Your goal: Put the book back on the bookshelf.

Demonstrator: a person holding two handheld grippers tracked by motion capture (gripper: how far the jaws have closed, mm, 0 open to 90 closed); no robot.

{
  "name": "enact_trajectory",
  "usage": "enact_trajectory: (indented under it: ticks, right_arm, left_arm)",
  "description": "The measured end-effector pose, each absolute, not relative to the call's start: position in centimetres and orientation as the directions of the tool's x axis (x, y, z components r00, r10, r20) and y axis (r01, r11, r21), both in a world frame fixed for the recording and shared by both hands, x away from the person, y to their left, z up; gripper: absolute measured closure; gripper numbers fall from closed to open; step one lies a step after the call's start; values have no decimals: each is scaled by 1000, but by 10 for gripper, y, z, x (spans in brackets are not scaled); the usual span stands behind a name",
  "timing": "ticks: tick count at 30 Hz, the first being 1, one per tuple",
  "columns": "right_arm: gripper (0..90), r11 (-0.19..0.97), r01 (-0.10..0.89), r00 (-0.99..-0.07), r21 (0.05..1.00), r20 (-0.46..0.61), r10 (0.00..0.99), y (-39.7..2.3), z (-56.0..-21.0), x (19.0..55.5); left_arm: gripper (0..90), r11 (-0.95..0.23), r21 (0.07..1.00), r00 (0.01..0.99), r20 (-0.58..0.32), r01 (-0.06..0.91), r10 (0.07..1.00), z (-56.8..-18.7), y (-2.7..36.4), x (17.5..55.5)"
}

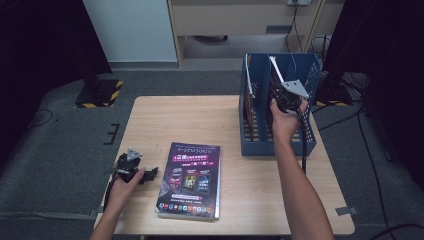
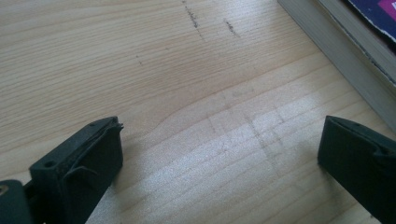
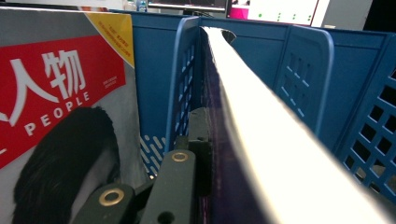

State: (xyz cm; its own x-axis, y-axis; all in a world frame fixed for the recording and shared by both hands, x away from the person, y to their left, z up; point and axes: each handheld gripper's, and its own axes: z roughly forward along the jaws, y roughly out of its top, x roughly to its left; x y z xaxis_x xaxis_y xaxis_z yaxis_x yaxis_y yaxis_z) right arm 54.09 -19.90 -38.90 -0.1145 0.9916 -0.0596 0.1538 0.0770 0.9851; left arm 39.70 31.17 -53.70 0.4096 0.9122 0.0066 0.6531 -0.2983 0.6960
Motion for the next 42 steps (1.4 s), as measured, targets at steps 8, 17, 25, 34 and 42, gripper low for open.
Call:
enact_trajectory:
  ticks: [8,17,25,34,42]
  right_arm:
    - [821,80,155,-121,985,-61,991,-195,-391,542]
    - [683,72,155,-168,985,-46,985,-185,-393,539]
    - [504,62,152,-194,986,-32,980,-187,-385,532]
    - [360,73,161,-213,984,-37,976,-188,-381,518]
    - [208,65,194,-232,979,-19,972,-191,-386,498]
  left_arm:
    - [0,-298,696,410,7,653,912,-537,312,397]
    - [0,-298,697,412,4,652,911,-537,311,397]
    - [0,-300,698,415,4,650,910,-537,311,398]
    - [0,-300,698,415,5,650,910,-537,311,398]
    - [0,-299,698,414,4,651,910,-537,311,398]
